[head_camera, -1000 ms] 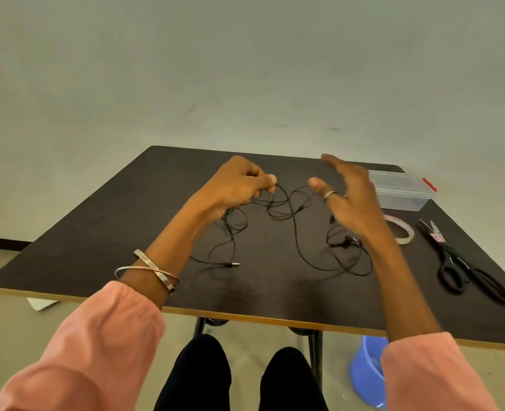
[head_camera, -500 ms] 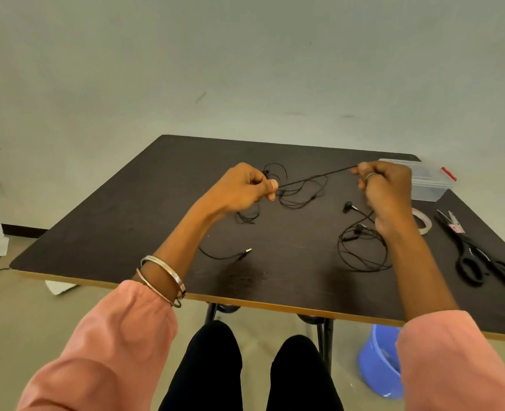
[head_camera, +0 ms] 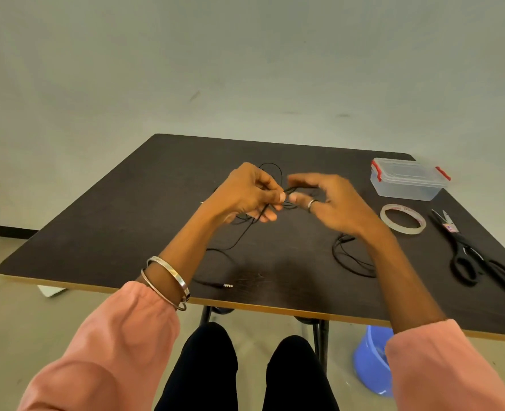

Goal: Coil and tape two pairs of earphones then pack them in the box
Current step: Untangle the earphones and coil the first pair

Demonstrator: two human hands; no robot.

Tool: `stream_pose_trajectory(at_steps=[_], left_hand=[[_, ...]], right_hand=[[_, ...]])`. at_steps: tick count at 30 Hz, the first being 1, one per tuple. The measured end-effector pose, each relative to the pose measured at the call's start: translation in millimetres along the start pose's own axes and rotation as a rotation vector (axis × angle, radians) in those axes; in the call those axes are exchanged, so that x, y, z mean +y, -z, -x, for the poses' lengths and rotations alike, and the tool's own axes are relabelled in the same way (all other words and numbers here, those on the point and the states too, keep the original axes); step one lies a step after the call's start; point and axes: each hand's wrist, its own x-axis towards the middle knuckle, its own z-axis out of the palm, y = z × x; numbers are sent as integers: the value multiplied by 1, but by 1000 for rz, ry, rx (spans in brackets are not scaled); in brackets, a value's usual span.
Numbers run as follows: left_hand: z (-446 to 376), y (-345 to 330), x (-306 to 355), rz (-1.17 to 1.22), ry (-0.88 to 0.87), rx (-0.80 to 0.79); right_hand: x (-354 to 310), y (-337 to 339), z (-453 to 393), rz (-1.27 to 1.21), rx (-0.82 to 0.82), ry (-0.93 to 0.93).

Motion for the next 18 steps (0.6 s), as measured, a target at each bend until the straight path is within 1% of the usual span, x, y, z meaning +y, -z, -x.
stream_pose_trajectory(at_steps=[1, 2, 4, 6, 8, 10, 14, 16, 17, 18], left_hand=[[-1, 0, 2, -5, -2, 0], [-1, 0, 3, -16, -4, -7], [0, 3, 2, -47, -6, -36], [2, 8, -1, -110, -18, -67], [3, 14, -5, -166, -46, -83], [4, 20, -11, -191, -54, -55], [3, 26, -19, -286, -78, 43], [4, 24, -19, -197, -65, 92], [4, 22, -19, -133, -53, 112], [5, 19, -17, -77, -43, 127]], right_hand=[[-1, -3, -2, 24, -59, -10], [-1, -5, -3, 52, -60, -16], [1, -3, -3, -6, 8, -19], [6, 3, -2, -160, 96, -32], [12, 10, -1, -261, 188, -60], [17, 17, -1, -313, 303, -99], [30, 29, -1, -430, 591, -229], [35, 29, 1, -382, 693, -303], [37, 28, 3, -318, 703, -341], [39, 26, 4, -209, 680, -380]])
